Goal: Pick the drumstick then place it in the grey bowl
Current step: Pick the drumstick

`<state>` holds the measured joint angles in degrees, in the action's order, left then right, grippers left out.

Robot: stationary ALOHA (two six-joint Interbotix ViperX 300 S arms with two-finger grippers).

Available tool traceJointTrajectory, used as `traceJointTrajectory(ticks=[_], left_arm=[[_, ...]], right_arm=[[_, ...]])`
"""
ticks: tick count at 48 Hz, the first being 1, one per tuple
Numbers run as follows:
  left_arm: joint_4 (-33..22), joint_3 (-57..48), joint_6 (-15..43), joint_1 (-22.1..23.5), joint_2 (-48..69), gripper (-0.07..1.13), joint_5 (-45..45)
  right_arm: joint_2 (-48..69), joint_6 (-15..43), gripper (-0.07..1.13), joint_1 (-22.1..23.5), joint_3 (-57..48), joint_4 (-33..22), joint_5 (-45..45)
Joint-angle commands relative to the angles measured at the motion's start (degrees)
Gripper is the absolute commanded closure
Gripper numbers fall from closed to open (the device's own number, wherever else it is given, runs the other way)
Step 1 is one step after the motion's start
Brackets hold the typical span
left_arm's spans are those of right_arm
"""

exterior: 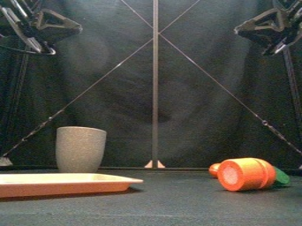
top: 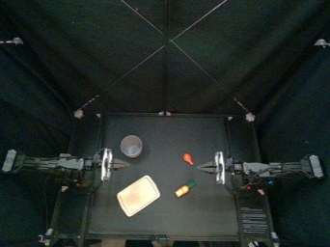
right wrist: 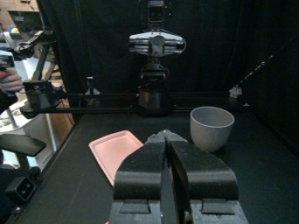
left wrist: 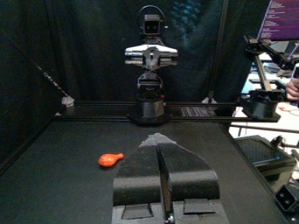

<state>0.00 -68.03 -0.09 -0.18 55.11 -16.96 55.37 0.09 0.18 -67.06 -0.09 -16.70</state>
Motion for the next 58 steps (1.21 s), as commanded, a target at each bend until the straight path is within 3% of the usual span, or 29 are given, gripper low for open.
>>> traceJointTrajectory(ticks=[1, 12, 23, 29, 35, 43, 50, 53, 58], left_arm=[[-0.3, -0.1, -0.2, -2.2, -1.0, 1.12, -0.2], [-2.5, -1.2, -0.1, -4.3, -1.7, 1.08, -0.2], [-4.1, -2.2, -0.1, -4.7, -3.7, 1.08, -0.1], [-4.1, -2.0, 0.1, -4.7, -4.8, 1.08, -0.2], [-4.0, -1.9, 0.2, -4.9, -5.4, 1.07, -0.2], [-3.8, -1.8, 0.2, -5.0, -5.6, 1.07, -0.2], [-3.8, -1.8, 0.2, -5.0, -5.6, 1.07, -0.2], [-3.8, -1.8, 0.2, -4.9, -5.6, 1.07, -0.4], [-3.8, -1.8, 0.3, -5.1, -5.6, 1.07, -0.4]], right_arm=[[-2.5, 0.8, 0.96, 1.9, -0.2, 0.5, 0.4], [-13.3, 1.1, 0.96, 8.3, 1.3, 2.3, 8.3], [-21.4, 1.1, 0.95, 10.2, 5.3, 6.0, 21.1], [-24.0, 1.1, 0.89, 11.8, 7.8, 8.5, 29.1], [-25.0, 1.3, 0.74, 14.4, 9.2, 9.3, 34.5], [-26.1, 4.5, 0.40, 17.1, 10.2, 9.4, 36.6], [-28.8, 10.6, 0.11, 17.8, 10.3, 8.4, 35.7], [-30.5, 13.1, 0.04, 17.9, 10.3, 7.5, 35.0], [-33.4, 16.6, 0.03, 18.1, 10.6, 5.3, 34.8]])
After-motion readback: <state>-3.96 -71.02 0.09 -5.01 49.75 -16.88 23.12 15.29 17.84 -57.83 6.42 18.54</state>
